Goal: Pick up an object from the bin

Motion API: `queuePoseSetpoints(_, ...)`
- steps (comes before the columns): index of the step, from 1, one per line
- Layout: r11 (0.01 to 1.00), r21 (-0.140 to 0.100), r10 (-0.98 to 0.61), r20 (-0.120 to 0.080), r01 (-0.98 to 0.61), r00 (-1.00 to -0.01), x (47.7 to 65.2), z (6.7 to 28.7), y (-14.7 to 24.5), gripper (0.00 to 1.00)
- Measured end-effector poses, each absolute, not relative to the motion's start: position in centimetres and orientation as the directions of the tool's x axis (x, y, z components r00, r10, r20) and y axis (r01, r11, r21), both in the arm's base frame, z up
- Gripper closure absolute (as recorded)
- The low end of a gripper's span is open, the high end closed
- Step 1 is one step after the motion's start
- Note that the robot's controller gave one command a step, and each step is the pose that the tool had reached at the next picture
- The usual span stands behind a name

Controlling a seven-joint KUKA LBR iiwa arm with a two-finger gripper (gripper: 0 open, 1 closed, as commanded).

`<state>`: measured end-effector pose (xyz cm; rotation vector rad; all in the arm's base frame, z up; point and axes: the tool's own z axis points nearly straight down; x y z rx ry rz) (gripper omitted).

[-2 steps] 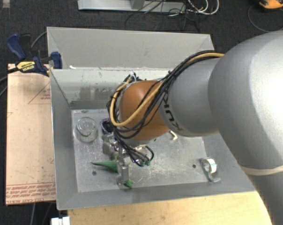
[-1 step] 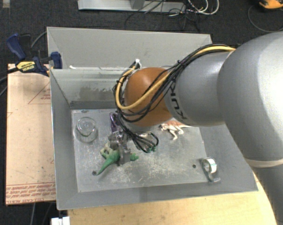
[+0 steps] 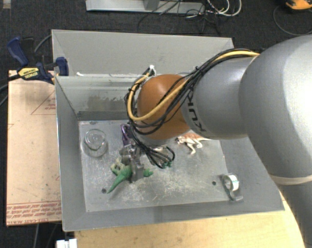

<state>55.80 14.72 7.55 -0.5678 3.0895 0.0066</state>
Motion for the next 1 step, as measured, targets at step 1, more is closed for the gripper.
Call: queuePoseSetpoints(1, 0.932, 0.005, -0.362, -0.006, -0.362, -0.932, 56.55, 7.99, 15.85, 1.00)
